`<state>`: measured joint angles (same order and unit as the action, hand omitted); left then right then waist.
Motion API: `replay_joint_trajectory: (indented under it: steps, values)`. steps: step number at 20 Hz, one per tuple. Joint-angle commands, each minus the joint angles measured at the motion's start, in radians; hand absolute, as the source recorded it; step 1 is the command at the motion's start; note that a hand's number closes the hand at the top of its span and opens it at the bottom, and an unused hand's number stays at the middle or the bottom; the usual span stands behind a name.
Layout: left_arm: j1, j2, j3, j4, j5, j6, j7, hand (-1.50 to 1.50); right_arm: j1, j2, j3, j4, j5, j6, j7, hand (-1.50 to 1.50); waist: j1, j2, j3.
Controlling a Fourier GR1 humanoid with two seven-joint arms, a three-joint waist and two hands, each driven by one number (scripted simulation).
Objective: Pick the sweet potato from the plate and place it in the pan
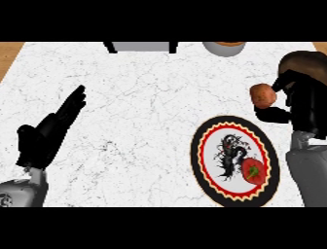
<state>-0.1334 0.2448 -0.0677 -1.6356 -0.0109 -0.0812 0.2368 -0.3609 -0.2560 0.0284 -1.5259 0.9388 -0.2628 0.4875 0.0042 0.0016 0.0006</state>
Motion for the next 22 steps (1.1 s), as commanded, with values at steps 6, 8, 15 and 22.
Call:
replay_joint_trajectory:
  steps: [6, 8, 15, 22]
  values:
    - [-0.031, -0.039, -0.011, 0.085, -0.045, -0.005, -0.062, 0.0, -0.155, -0.107, -0.212, 0.469, -0.11, -0.179, -0.311, 1.5, 0.006, 0.003, 0.0]
    - [0.038, -0.006, 0.007, 0.01, -0.019, -0.033, -0.057, 0.0, -0.179, -0.137, -0.26, 0.582, -0.116, -0.237, -0.357, 1.5, 0.017, 0.004, 0.0]
    - [-0.046, -0.032, 0.004, 0.034, -0.032, -0.022, -0.037, 0.0, -0.359, -0.24, -0.377, 1.01, -0.188, -0.345, -0.625, 1.5, 0.041, 0.016, 0.003]
    - [-0.044, -0.058, -0.03, -0.022, -0.043, -0.016, 0.015, 0.0, -0.42, -0.357, -0.446, 1.195, -0.221, -0.35, -0.77, 1.5, 0.06, 0.021, 0.005]
